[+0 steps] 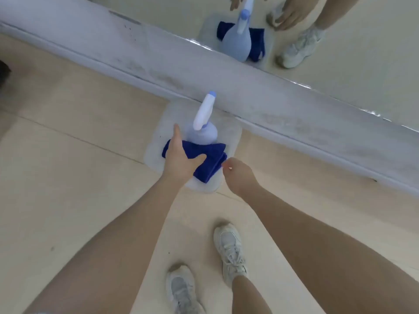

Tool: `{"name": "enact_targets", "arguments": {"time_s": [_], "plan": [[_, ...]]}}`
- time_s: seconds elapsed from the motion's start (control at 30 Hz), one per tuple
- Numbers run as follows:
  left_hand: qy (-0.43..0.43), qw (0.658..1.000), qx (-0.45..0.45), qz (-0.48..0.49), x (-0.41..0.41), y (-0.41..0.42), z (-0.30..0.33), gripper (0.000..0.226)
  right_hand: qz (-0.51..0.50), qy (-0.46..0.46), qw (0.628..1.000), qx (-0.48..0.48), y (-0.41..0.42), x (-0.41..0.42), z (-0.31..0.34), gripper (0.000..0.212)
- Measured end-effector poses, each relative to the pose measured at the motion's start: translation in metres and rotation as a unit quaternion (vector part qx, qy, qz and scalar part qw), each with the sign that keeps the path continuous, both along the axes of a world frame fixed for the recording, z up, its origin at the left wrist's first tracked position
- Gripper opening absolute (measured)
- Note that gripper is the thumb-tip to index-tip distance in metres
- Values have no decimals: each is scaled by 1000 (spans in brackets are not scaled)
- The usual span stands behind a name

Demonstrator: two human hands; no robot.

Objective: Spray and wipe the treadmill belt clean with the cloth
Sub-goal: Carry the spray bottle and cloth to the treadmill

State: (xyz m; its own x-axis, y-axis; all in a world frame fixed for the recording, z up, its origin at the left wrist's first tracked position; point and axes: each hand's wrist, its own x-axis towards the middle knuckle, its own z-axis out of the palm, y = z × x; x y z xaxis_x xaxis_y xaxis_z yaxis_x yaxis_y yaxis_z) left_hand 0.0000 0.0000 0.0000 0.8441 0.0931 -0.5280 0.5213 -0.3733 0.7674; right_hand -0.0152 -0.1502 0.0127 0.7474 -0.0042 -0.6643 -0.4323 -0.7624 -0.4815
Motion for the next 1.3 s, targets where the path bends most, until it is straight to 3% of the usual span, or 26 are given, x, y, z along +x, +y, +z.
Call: {"name": "enact_targets", "arguments": {"time_s": [0.1, 0.23, 0.37, 0.43, 0.57, 0.63, 0.73, 0.93, 1.03, 1.3], "plan": [[-58, 998, -1, 11, 19, -10, -30, 98, -96, -28, 995, 3, 3, 27, -44, 36], [-117, 991, -49, 42, 42, -27, -49, 40, -180, 2, 983, 37, 16, 39, -88, 49], [-130, 987, -60, 76, 56, -34, -44, 22, -199, 36, 976, 86, 19, 40, -98, 8], [-131, 988, -56, 56, 48, -27, -40, 17, -186, 46, 973, 128, 15, 38, -91, 8], [-103, 987, -42, 117, 8, -9, -6, 15, -41, 131, 969, 207, 11, 11, -43, 5], [-71, 987, -41, 140, -24, 6, 21, 15, 55, 193, 960, 197, 19, -11, -7, 13], [-33, 987, -29, 157, -92, 38, 75, 20, 136, 228, 946, 184, 38, -48, 51, 9], [-10, 956, -14, 293, -236, 90, 222, 32, 244, 202, 942, 110, 92, -89, 188, 27], [-32, 949, 32, 312, -302, 107, 283, 42, 340, 191, 916, 99, 132, -112, 259, 29], [-49, 932, -30, 357, -476, 144, 370, 35, 485, 197, 842, 127, 235, -267, 364, 23]]}}
